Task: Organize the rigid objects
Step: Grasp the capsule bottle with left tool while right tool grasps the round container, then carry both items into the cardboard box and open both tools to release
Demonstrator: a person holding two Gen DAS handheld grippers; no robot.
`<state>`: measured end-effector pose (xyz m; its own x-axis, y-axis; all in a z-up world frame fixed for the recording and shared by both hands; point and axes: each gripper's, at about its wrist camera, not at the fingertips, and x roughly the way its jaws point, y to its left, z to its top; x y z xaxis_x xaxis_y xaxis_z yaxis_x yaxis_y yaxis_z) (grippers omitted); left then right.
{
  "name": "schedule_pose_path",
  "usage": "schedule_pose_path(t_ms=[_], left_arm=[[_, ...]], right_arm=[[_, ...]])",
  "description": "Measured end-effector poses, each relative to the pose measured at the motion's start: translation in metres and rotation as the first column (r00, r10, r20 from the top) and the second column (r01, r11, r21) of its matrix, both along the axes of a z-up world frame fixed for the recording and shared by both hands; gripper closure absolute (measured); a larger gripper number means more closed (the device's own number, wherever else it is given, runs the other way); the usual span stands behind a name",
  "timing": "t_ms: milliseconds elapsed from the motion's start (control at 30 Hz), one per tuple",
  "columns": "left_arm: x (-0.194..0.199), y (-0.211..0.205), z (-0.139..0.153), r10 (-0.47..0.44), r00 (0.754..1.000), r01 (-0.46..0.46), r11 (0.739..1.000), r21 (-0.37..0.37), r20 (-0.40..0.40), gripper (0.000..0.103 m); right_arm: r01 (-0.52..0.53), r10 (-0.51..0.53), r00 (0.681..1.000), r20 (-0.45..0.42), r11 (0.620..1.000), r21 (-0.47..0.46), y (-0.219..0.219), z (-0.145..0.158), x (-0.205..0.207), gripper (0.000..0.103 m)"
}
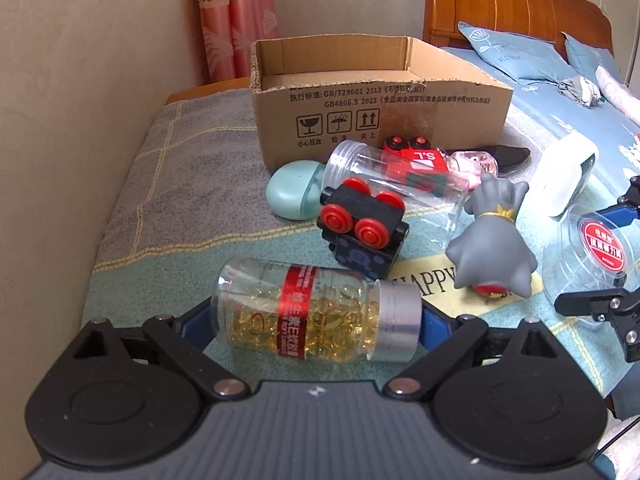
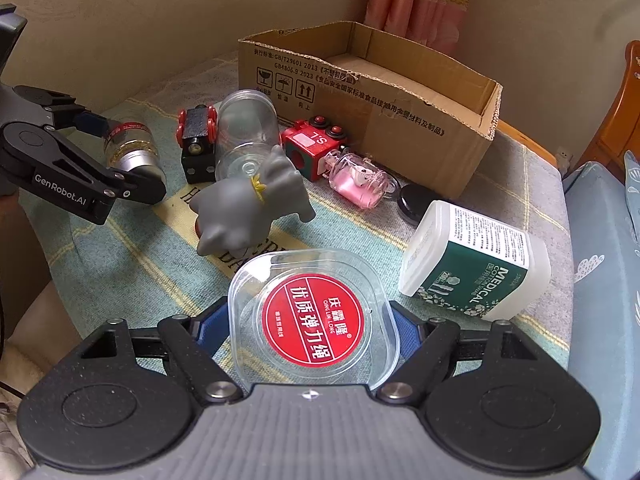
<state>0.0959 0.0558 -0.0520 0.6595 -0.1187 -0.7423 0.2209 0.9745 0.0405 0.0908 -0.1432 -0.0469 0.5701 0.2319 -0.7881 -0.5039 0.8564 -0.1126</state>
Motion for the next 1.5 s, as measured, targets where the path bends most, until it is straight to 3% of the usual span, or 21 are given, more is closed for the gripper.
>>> schedule_pose_path(t_ms=[200,400,567,700,833,933,1333,1500], left_arm=[[-0.009,-0.006,0.031,-0.024,0.999,0.024,1.0,-0.007,0.035,0.007],[0.01,-0.016,0.063,-0.028,0.996,0.03,0.999,-0.016,0.09,0.007],[0.049,-0.028,0.091,-0.047,0.989,0.051,0.999,-0.019,0.139,0.007],[0.093,-0.039,0.105,-0.048,0.99,0.05,0.999,-0.008,0.135,0.007],[0.134,-0.047,0.099,-0.012,0.994,0.009,1.0,0.027,0.107,0.007],[0.149,-0.049,0.091,0.026,0.989,-0.035,0.998,0.056,0.145,0.005],[0.111,-0.039,0.098,0.044,0.973,-0.062,0.995,0.074,0.228,0.001],[0.088,-0.02,0.088,0.133,0.963,-0.15,0.987,0.056,0.233,0.001]], right_arm=[[-0.001,0.0,1.0,0.026,1.0,0.011,-0.004,0.019,0.0,0.019],[0.006,-0.009,0.996,0.086,0.999,0.035,-0.006,0.044,0.007,0.019],[0.01,-0.013,0.99,0.138,1.0,0.022,-0.004,0.062,0.025,0.019],[0.024,-0.028,0.984,0.176,0.999,0.022,-0.007,0.075,0.041,0.019],[0.051,-0.056,0.982,0.179,0.998,0.031,-0.011,0.082,0.062,0.019],[0.062,-0.069,0.982,0.176,0.997,0.047,-0.013,0.086,0.075,0.019],[0.074,-0.081,0.982,0.17,0.996,0.048,-0.011,0.098,0.126,0.019],[0.085,-0.093,0.988,0.119,0.994,0.072,-0.009,0.099,0.162,0.019]])
